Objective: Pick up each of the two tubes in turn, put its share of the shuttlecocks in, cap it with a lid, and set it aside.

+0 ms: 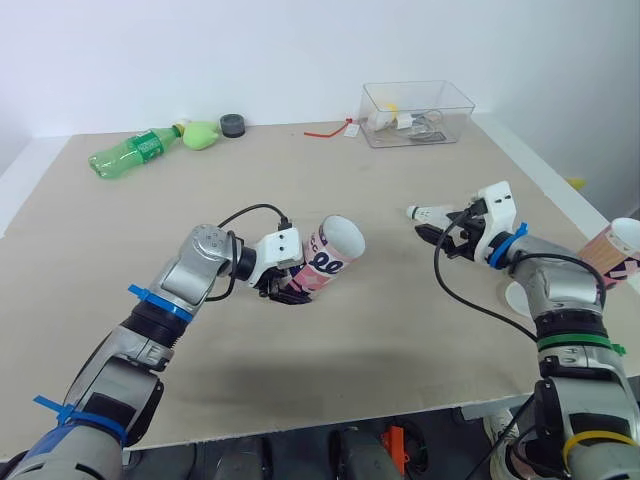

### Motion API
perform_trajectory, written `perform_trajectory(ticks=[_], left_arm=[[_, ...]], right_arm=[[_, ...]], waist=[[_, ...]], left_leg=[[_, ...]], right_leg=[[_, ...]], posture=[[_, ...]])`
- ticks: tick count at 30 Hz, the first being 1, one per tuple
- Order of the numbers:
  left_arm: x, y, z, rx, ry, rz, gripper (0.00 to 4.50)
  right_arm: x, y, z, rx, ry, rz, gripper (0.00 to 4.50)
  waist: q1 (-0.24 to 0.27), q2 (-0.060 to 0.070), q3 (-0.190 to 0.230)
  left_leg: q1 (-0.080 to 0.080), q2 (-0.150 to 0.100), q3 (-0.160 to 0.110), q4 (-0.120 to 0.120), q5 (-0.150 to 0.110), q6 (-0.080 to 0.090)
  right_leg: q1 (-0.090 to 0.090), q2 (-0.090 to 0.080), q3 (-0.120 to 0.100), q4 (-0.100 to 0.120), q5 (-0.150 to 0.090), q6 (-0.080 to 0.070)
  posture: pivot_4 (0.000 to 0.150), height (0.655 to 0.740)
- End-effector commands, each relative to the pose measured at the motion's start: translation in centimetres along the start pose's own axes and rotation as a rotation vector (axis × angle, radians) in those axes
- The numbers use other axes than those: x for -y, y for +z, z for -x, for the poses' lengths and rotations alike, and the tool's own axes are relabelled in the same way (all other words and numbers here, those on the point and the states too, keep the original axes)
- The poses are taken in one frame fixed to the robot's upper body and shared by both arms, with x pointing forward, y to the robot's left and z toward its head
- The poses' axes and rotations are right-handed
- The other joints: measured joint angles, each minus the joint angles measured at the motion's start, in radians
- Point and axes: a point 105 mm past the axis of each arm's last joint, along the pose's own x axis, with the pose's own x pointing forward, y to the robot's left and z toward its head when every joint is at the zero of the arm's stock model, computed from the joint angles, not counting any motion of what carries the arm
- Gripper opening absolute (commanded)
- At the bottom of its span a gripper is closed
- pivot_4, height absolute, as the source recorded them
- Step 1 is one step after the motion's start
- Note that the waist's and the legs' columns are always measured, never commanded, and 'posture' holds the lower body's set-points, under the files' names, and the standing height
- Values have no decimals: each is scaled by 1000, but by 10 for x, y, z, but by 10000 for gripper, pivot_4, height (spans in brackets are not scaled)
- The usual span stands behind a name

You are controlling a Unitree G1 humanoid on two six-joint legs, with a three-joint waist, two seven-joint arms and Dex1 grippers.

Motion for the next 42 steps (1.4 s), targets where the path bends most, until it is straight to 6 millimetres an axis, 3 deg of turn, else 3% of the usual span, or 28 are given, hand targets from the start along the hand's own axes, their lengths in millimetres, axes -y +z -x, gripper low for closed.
perform_trajectory(ticks=[1,17,20,28,34,37,42], left_arm=[[1,12,3,35,-2,-37,31053],[0,4,3,4,2,-31,31053],[2,4,3,4,2,-30,31053],[3,3,2,4,1,-23,31053],[3,2,2,3,3,-19,31053],[3,1,2,1,2,-18,31053],[3,1,3,1,2,-17,31053]], right_arm=[[11,17,-2,67,-46,-2,44014],[9,13,-28,91,-70,-63,44014],[9,13,-30,99,-83,-60,38397],[8,12,-34,100,-88,-53,345],[6,13,-34,103,-66,-28,345],[0,20,-33,115,-21,70,345],[-20,60,-18,205,133,376,345]], waist=[[0,0,0],[-3,0,0],[-3,0,0],[-3,0,0],[-3,0,0],[-3,0,0],[-3,1,1]], left_leg=[[0,0,0,0,0,0],[1,1,1,-1,0,0],[1,1,0,-1,0,0],[1,1,1,-1,0,0],[1,1,1,-1,0,0],[1,1,1,-1,0,0],[1,1,1,-1,0,0]], right_leg=[[0,0,0,0,0,0],[0,1,1,0,0,-1],[0,1,0,0,0,-1],[0,1,1,0,1,-2],[0,1,1,0,1,-2],[0,1,1,0,1,-2],[0,1,1,0,0,-1]], posture=[[1500,7400],[1500,7400],[1500,7400],[1500,7400],[1500,7400],[1500,7400],[1500,7400]])
